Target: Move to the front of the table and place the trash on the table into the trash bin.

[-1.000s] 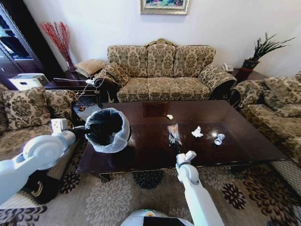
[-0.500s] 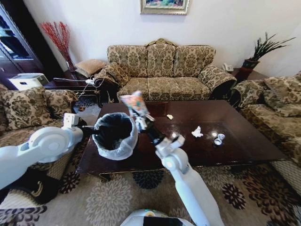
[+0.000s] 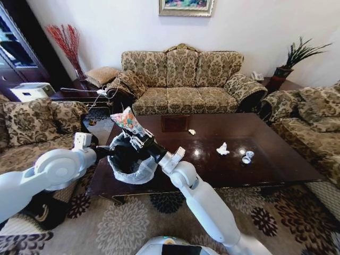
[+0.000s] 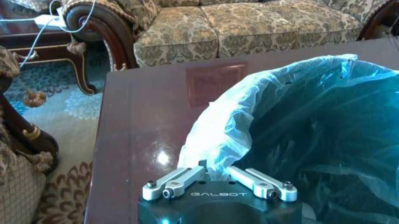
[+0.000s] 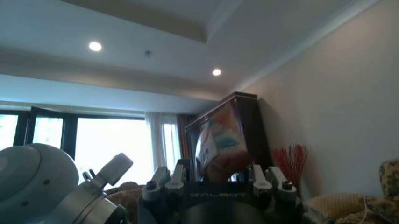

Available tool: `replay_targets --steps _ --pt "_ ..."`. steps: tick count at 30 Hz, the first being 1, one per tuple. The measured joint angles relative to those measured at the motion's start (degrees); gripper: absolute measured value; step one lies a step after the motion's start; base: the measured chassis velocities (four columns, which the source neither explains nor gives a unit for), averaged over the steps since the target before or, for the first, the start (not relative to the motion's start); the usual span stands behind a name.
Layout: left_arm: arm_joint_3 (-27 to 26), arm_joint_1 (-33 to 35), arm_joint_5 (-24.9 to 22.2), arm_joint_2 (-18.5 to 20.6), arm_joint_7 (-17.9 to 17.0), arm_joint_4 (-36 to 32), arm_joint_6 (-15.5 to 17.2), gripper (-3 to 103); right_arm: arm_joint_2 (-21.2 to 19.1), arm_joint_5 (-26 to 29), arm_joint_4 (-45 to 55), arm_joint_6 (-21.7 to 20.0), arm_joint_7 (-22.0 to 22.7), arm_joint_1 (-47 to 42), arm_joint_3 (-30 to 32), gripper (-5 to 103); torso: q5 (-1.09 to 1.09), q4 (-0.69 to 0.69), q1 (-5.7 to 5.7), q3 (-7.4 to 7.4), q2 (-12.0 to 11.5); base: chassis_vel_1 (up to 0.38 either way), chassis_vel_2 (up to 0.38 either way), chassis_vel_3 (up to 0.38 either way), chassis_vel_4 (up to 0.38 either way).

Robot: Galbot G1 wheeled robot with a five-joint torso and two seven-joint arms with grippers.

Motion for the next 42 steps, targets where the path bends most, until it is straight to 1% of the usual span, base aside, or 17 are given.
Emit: replay_targets --steps 1,3,5,9,10,11,12,13,14,15,17,18,19,21,25,34,42 --pt "0.0 0.0 0.0 0.0 0.0 0.0 0.0 0 0.0 0.0 0.0 0.0 0.0 0.0 0.0 45 0.0 0.0 0.0 0.0 0.0 0.0 0.0 0.0 0.0" --pt "0.03 0.0 0.17 -0.11 0.01 0.21 -0.08 0 -1.13 0.44 0.66 0.0 -0.01 -0.52 0.52 57 0.0 -0.01 0.0 0.0 0.0 0.0 0.0 0.0 0.0" --pt "0.05 0.0 0.19 -0.2 0.02 0.19 -0.11 0 -1.46 0.53 0.88 0.05 -0.07 -0.71 0.69 57 0.0 -0.01 0.0 0.0 0.0 0.0 0.0 0.0 0.0" --pt "0.01 0.02 0.22 -0.6 -0.1 0.08 -0.15 0 -2.17 1.23 2.76 0.69 0.41 -2.47 1.99 79 0.0 0.0 0.0 0.0 0.0 0.0 0.0 0.0 0.0" --pt "0.01 0.02 0.22 -0.6 -0.1 0.08 -0.15 0 -2.17 1.23 2.76 0.69 0.41 -2.47 1.99 79 0.0 0.0 0.0 0.0 0.0 0.0 0.0 0.0 0.0" --pt "-0.22 0.05 0.21 -0.72 -0.13 0.28 -0.15 0 -2.19 1.42 3.68 0.68 1.54 -3.35 2.98 79 0.0 0.0 0.0 0.0 0.0 0.0 0.0 0.0 0.0" --pt "-0.56 0.11 0.22 -0.86 -0.24 0.57 -0.15 0 -2.38 1.77 4.8 0.67 3.59 -4.57 4.13 90 0.0 0.0 0.0 0.0 0.0 0.0 0.0 0.0 0.0" --pt "-0.92 0.17 0.22 -0.98 -0.32 0.95 -0.15 0 -2.81 2.15 5.9 0.7 6.15 -6.04 5.49 90 0.0 0.0 0.0 -0.01 0.0 0.0 0.0 0.0 0.0" --pt "-1.3 0.18 0.22 -1.18 -0.35 1.47 -0.17 0 -3.42 2.28 6.61 0.98 8.75 -7.69 7.1 94 0.01 0.0 -0.01 -0.01 0.0 0.0 0.0 0.0 0.0" --pt "-1.3 0.18 0.22 -1.18 -0.35 1.47 -0.17 0 -3.42 2.28 6.61 0.98 8.75 -7.69 7.1 94 0.01 0.0 -0.01 -0.01 0.0 0.0 0.0 0.0 0.0" --pt "-2.02 0.12 0.25 -2.0 -0.42 2.94 -0.38 0 -5.48 2.22 6.57 1.93 14.07 -11.5 11.65 100 0.0 0.0 -0.01 -0.01 0.0 0.0 0.0 0.0 0.0" --pt "-2.09 -0.22 0.36 -2.27 -0.44 3.68 -0.64 0 -6.61 2.04 6.19 0.35 16.61 -13.37 14.36 100 0.01 0.0 -0.01 -0.01 0.0 0.0 0.0 0.0 0.0" --pt "-2.09 -0.22 0.36 -2.27 -0.44 3.68 -0.64 0 -6.61 2.04 6.19 0.35 16.61 -13.37 14.36 100 0.01 0.0 -0.01 -0.01 0.0 0.0 0.0 0.0 0.0" --pt "-2.09 -1.01 0.5 -2.62 -0.46 4.51 -0.93 0 -8.29 2.06 5.62 -3.71 18.72 -15.92 18.92 100 0.01 -0.01 0.0 0.0 0.0 0.0 0.0 0.0 0.0" --pt "-1.73 -1.71 0.87 -3.62 -0.27 4.74 -1.19 0 -9.95 2.55 3.25 -7.32 20.79 -17.88 23.7 100 0.01 -0.02 -0.01 -0.01 0.0 0.0 0.0 0.0 0.0" --pt "-1.82 -1.48 1.56 -5.41 -0.24 4.17 -1.19 0 -9.54 2.83 -1.57 -8.65 22.15 -17.35 25.78 100 -0.02 0.01 -0.01 -0.01 0.0 -0.063 -0.063 0.067 0.065" --pt "-2.01 -0.95 2.43 -7.42 -0.28 3.3 -1.04 0 -7.43 0.4 -8.1 -7.19 24.16 -15.39 25.81 100 0.0 0.0 -0.01 -0.01 0.0 -0.223 -0.195 0.203 0.207"
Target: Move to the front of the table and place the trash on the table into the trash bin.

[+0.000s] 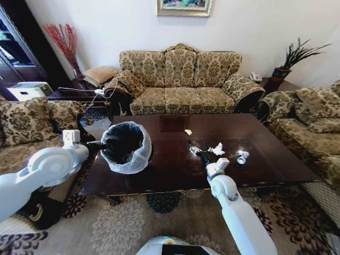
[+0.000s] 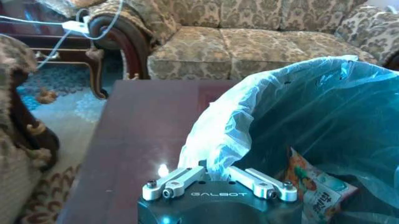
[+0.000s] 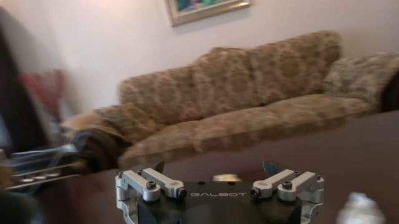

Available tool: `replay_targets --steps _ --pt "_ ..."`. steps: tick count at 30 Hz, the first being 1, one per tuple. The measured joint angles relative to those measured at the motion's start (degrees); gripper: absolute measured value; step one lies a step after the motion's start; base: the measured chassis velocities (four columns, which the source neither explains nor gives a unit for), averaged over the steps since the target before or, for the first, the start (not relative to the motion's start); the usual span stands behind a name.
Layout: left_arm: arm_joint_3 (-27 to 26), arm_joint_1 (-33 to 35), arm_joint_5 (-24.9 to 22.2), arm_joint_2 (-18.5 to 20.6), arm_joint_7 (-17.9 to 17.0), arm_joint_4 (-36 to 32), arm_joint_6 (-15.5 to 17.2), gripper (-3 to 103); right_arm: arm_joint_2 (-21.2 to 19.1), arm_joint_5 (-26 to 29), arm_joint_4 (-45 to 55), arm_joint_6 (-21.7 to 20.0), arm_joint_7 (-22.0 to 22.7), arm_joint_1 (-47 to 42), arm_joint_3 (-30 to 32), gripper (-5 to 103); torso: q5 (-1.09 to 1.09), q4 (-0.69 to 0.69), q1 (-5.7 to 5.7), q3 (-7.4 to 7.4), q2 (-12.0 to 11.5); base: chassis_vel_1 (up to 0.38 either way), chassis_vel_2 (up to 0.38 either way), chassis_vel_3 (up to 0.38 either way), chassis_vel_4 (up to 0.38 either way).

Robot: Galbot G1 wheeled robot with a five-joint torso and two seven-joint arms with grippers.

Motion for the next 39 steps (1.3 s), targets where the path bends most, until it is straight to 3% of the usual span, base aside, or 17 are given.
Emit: replay_targets --steps 5,8,12,16,24,33,39 --pt "0.0 0.39 1.3 -1.26 0.06 -1.31 0.01 0 2.7 -6.08 -12.67 3.06 2.19 5.49 -0.24 100 0.08 -0.03 0.02 0.01 0.0 -0.192 -0.19 0.154 0.149" --pt "0.05 0.59 1.4 -2.0 0.1 -2.32 0.02 0 4.59 -9.34 -19.68 3.41 3.54 9.29 -1.05 100 0.02 -0.05 0.02 0.01 0.0 -0.098 -0.076 0.048 0.021" --pt "0.22 0.76 1.55 -2.56 -0.02 -2.92 0.11 0 6.72 -10.9 -27.17 3.55 5.55 13.9 -1.75 100 -0.07 0.01 0.01 0.01 0.0 0.014 0.011 -0.001 -0.002" --pt "0.28 0.87 1.93 -2.96 -0.1 -2.98 0.2 0 7.01 -12.07 -32.89 4.44 7.76 17.58 -2.06 100 -0.03 0.09 0.01 0.0 0.0 0.073 0.076 -0.009 -0.006" --pt "0.68 0.94 2.58 -3.4 0.3 -2.3 0.26 0 6.31 -11.27 -39.54 6.43 10.43 20.59 -0.71 100 0.03 -0.05 0.02 0.01 -0.01 0.007 0.001 0.0 -0.001" --pt "1.09 0.67 2.71 -3.08 0.71 -1.68 0.26 0 5.55 -6.96 -43.48 5.91 7.69 21.35 -0.43 102 -0.01 0.01 0.0 0.0 0.0 0.0 0.0 0.0 0.0" --pt "1.09 0.69 2.72 -3.05 0.86 -1.45 0.19 0 5.8 -4.55 -44.52 5.47 6.46 21.52 -0.43 83 0.0 0.0 0.01 0.01 -0.01 0.0 0.0 0.0 0.0"
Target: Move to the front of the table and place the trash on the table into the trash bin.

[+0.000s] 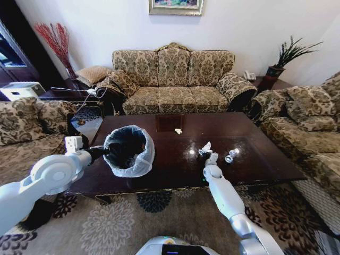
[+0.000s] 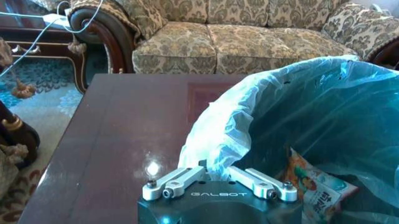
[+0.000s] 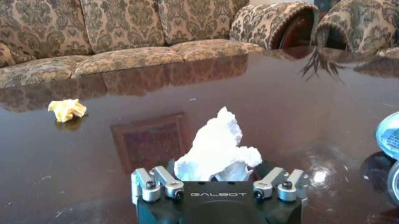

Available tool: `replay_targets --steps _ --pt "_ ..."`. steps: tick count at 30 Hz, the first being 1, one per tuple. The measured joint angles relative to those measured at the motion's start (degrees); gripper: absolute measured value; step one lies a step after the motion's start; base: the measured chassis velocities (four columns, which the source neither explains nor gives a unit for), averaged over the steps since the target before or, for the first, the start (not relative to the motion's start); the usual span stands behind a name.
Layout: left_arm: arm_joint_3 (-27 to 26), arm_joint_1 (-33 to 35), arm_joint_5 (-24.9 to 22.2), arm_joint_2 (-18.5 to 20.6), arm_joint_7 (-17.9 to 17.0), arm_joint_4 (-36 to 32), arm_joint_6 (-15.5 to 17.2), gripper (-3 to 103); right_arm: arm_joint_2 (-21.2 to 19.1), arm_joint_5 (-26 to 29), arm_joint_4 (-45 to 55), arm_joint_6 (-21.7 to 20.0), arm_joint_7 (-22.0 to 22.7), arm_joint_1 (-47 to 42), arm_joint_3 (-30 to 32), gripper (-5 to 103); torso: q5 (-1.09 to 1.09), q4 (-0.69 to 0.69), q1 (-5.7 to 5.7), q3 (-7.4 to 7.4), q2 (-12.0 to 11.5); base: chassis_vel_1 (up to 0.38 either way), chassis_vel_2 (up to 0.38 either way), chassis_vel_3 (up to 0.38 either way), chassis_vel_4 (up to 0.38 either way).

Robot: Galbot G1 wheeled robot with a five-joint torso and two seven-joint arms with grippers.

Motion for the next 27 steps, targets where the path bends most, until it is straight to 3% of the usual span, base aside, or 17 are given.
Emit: replay_targets --steps 27 --pt "-0.05 0.37 0.33 -0.18 -0.14 -0.4 -0.17 0 -1.48 3.8 5.73 -1.97 -0.72 -2.68 0.32 11 0.0 0.01 0.0 0.0 0.0 0.0 0.0 0.0 0.0"
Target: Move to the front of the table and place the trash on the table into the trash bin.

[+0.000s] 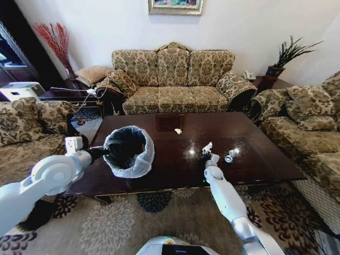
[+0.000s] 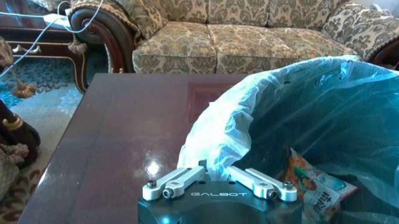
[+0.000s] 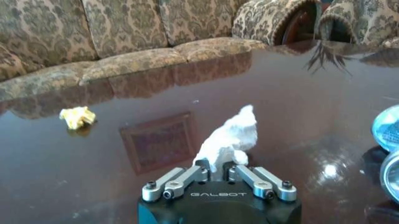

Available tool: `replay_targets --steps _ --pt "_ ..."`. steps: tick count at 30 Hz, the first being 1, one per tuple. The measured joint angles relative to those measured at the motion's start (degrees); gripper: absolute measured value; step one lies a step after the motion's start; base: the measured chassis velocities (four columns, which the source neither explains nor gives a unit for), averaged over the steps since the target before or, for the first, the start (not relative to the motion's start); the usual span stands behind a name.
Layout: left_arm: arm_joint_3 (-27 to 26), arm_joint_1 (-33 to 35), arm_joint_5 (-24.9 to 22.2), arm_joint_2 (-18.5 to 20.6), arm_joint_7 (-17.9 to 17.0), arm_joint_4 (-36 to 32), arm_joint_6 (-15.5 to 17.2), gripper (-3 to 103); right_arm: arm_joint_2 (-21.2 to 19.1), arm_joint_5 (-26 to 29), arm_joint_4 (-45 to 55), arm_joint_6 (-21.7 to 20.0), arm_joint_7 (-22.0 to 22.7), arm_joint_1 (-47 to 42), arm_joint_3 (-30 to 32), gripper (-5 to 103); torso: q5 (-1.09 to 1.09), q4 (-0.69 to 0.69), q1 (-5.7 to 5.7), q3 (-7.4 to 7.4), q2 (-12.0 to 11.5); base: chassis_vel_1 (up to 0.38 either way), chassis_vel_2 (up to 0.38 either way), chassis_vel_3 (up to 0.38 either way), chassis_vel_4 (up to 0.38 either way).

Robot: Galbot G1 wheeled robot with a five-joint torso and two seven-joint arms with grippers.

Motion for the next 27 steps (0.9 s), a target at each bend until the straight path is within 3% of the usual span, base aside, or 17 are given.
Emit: replay_targets --steps 2,7,11,12,15,16,18,23,27 --pt "-0.14 0.16 -0.06 0.24 -0.18 -0.01 -0.01 0 -0.4 0.2 5.66 -0.81 -0.79 -1.89 0.18 3 -0.01 0.0 0.0 0.0 0.0 0.0 0.0 0.0 0.0" --pt "-0.28 1.03 -1.11 2.15 -0.91 0.69 0.54 0 -1.14 -4.89 15.35 -0.23 -5.81 -5.16 0.35 1 0.0 -0.01 0.0 0.0 0.0 0.0 0.0 0.0 0.0" --pt "-0.31 0.74 -3.18 6.28 -1.48 3.06 1.12 0 -2.27 -4.86 31.93 4.32 -15.35 -8.04 -2.2 0 -0.02 0.0 0.0 -0.01 0.0 0.0 0.0 0.0 0.0" --pt "-0.31 0.74 -3.18 6.28 -1.48 3.06 1.12 0 -2.27 -4.86 31.93 4.32 -15.35 -8.04 -2.2 0 -0.02 0.0 0.0 -0.01 0.0 0.0 0.0 0.0 0.0" --pt "-0.02 0.23 -4.57 10.19 -0.91 5.76 1.71 0 -3.09 -2.3 40.89 9.23 -25.07 -8.13 -6.03 0 -0.01 0.0 0.0 0.0 0.01 0.0 0.0 0.0 0.0" --pt "-0.02 0.23 -4.57 10.19 -0.91 5.76 1.71 0 -3.09 -2.3 40.89 9.23 -25.07 -8.13 -6.03 0 -0.01 0.0 0.0 0.0 0.01 0.0 0.0 0.0 0.0" --pt "0.1 -0.12 -5.08 12.31 -0.52 7.2 1.8 0 -3.91 -0.57 45.77 10.36 -29.45 -7.39 -9.81 0 -0.01 0.0 0.0 0.0 0.01 0.0 0.0 0.0 0.0" --pt "-0.09 -0.98 -6.36 13.69 -0.54 5.64 1.3 0 -4.71 2.15 49.1 10.37 -31.73 -1.64 -19.91 0 0.0 -0.01 0.0 0.0 0.01 0.0 0.0 0.0 0.0" --pt "-0.53 -1.26 -7.26 13.34 -1.17 2.12 1.16 0 -3.07 1.91 46.71 9.93 -31.71 2.56 -26.11 0 -0.01 0.0 0.0 0.0 0.01 0.0 0.0 0.0 0.0"
